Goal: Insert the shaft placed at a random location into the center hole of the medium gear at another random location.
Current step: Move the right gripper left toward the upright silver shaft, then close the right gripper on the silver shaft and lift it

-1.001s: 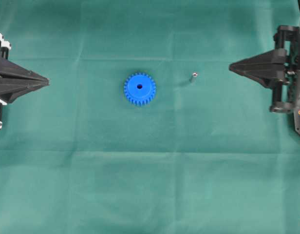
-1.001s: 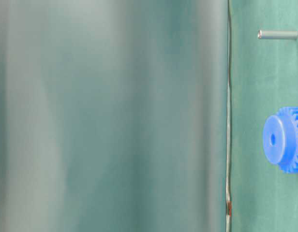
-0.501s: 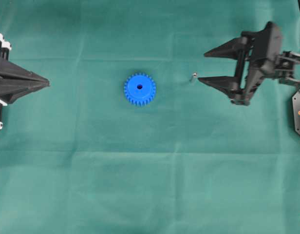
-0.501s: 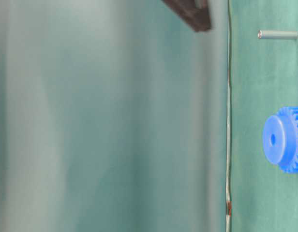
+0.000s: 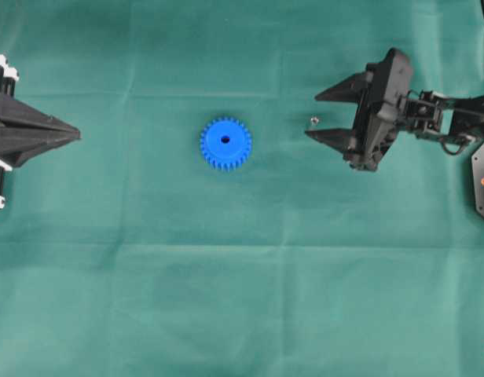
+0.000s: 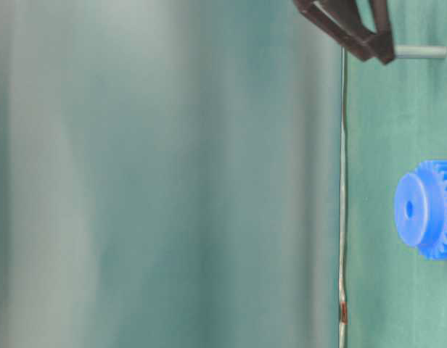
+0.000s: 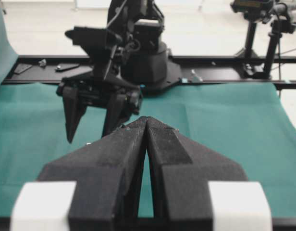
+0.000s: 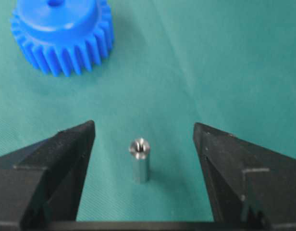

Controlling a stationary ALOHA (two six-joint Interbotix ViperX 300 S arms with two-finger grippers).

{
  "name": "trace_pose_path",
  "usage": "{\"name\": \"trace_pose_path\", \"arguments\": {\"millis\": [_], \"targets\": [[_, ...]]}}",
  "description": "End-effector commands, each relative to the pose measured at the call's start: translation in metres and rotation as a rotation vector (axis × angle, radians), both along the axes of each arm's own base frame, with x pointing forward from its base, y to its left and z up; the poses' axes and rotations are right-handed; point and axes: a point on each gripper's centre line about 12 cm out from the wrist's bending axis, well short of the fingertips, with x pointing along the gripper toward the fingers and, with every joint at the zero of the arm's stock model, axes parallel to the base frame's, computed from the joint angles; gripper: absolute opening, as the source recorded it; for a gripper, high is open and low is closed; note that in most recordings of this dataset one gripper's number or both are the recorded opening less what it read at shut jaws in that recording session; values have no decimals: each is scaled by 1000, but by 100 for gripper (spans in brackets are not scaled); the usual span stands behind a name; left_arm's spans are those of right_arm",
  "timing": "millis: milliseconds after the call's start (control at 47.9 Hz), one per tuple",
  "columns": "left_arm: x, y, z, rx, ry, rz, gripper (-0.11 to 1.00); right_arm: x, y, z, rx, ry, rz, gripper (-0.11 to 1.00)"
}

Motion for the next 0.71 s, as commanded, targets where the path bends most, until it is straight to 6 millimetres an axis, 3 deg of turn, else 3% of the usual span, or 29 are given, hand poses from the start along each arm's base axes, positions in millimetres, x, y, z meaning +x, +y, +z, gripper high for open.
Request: {"name": "trace_pose_path", "arguments": {"millis": [0, 230, 376, 501, 647, 689], "targets": [[3, -1, 8, 1, -18, -4, 0, 6, -3, 3, 2, -29, -12, 81], [3, -1, 8, 1, -15, -4, 0, 6, -3, 1, 3, -26, -12, 80], [3, -1, 7, 1, -12, -4, 0, 6, -3, 2, -1, -38, -12, 71], [3, -1, 7, 1, -11, -4, 0, 6, -2, 2, -1, -35, -6, 50], [3, -1, 7, 0, -9, -4, 0, 7, -1, 1, -4, -31, 2, 14], [3, 0, 7, 0, -9, -2, 0, 7, 0, 1, -3, -28, 3, 13]]}}
